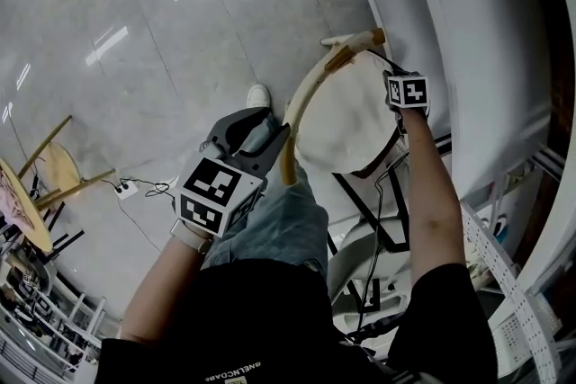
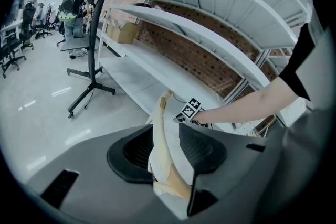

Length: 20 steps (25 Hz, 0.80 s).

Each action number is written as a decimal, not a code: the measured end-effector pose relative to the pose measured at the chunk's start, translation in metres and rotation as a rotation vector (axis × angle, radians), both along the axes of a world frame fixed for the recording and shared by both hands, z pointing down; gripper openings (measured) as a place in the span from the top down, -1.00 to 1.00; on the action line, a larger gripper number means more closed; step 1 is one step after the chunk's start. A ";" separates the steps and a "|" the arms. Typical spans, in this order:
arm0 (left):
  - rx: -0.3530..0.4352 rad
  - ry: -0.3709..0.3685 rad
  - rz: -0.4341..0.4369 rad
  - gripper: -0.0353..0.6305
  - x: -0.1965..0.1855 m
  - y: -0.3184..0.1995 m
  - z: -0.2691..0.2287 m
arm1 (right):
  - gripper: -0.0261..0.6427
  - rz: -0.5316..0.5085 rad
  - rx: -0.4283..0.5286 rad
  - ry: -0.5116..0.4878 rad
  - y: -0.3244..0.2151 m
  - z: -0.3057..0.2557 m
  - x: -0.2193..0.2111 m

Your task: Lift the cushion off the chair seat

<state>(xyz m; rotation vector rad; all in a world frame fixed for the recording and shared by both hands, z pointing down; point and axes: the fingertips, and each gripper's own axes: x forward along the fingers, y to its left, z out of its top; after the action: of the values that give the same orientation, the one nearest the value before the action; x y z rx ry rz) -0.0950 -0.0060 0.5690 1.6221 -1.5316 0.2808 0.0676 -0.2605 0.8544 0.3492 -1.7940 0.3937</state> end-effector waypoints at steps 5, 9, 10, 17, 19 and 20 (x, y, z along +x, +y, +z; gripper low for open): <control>0.018 0.010 0.018 0.44 0.005 -0.006 -0.008 | 0.69 0.005 0.014 -0.011 0.003 -0.014 0.001; 0.024 0.026 0.057 0.44 0.016 -0.008 -0.015 | 0.70 0.018 0.018 -0.006 0.009 -0.027 0.004; 0.023 0.028 0.067 0.45 0.019 -0.008 -0.017 | 0.70 0.022 0.018 -0.005 0.012 -0.030 0.005; 0.036 0.012 0.118 0.45 0.021 -0.011 -0.033 | 0.70 0.047 0.048 -0.024 0.026 -0.064 0.005; 0.027 0.015 0.125 0.45 0.021 -0.008 -0.035 | 0.70 0.056 0.051 -0.031 0.033 -0.072 0.004; 0.020 0.014 0.128 0.45 0.021 -0.007 -0.035 | 0.70 0.059 0.053 -0.034 0.036 -0.077 0.003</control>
<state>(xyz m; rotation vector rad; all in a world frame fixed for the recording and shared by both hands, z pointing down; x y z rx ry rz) -0.0737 -0.0126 0.5336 1.7370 -1.4267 0.3242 0.0711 -0.2248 0.7771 0.4355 -1.8328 0.3956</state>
